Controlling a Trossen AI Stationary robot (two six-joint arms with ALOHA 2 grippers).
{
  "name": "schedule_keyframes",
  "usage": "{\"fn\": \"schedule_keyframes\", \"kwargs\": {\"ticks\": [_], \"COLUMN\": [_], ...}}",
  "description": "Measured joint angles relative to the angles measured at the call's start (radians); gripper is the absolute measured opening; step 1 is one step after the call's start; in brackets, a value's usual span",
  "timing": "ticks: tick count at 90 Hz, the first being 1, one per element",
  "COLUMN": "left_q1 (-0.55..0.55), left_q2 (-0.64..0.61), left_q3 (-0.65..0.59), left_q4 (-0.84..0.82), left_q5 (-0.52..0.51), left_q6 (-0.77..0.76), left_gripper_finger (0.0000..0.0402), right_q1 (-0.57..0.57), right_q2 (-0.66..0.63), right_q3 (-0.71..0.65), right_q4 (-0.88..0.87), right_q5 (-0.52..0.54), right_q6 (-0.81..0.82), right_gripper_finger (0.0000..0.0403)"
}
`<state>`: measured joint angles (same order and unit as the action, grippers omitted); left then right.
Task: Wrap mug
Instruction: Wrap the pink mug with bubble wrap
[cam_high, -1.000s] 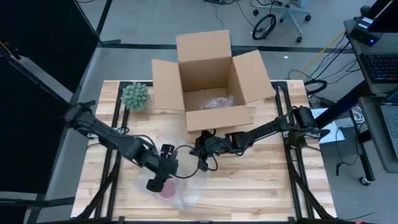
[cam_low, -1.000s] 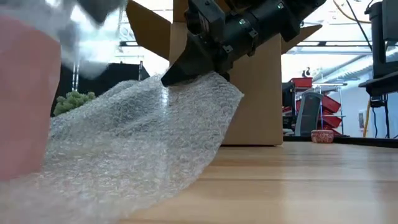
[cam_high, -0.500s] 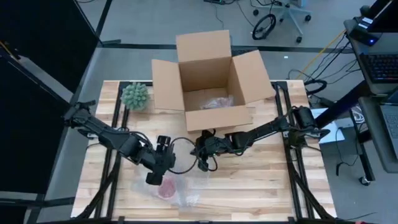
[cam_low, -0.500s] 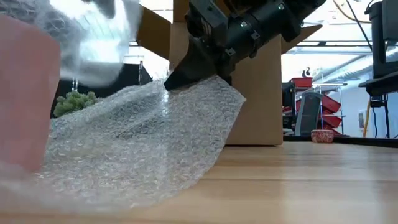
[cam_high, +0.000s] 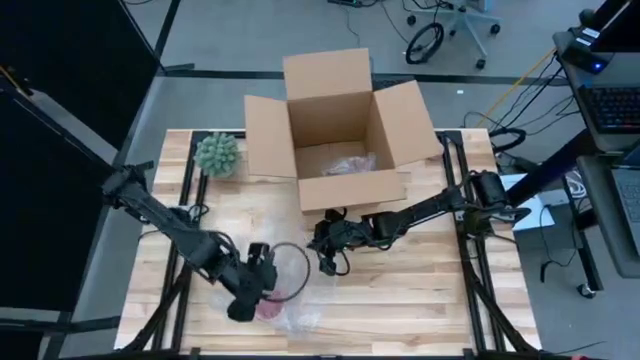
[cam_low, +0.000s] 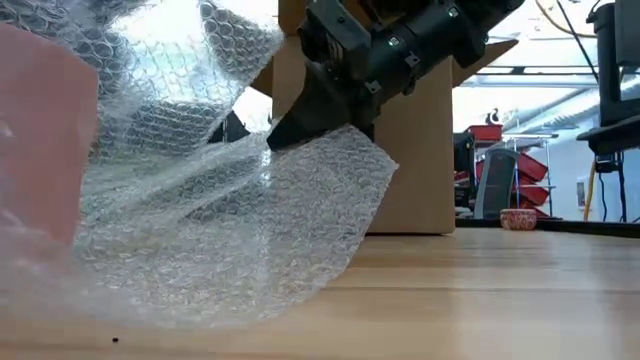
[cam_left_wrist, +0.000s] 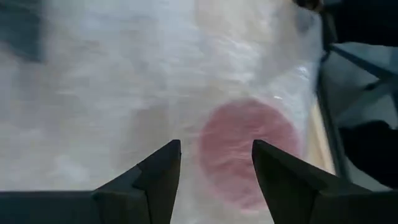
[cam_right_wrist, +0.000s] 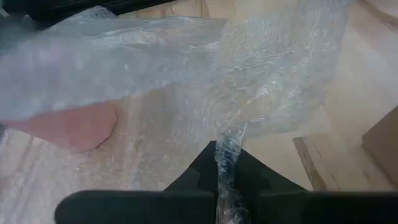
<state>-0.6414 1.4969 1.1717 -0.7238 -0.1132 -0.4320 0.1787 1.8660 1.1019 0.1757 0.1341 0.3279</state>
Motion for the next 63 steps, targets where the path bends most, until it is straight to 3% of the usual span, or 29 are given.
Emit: {"fn": "schedule_keyframes", "kwargs": {"ticks": [63], "left_q1": [0.008], "left_q2": [0.245], "left_q3": [-0.017], "left_q4": [0.1], "left_q5": [0.073], "left_q6": [0.027], "left_gripper_finger": [0.0186], "right_q1": [0.0], "right_q2": [0.0], "right_q3": [0.0], "right_q4": [-0.001], "right_q5": [0.0], "right_q6": [0.0], "right_gripper_finger": [0.0]}}
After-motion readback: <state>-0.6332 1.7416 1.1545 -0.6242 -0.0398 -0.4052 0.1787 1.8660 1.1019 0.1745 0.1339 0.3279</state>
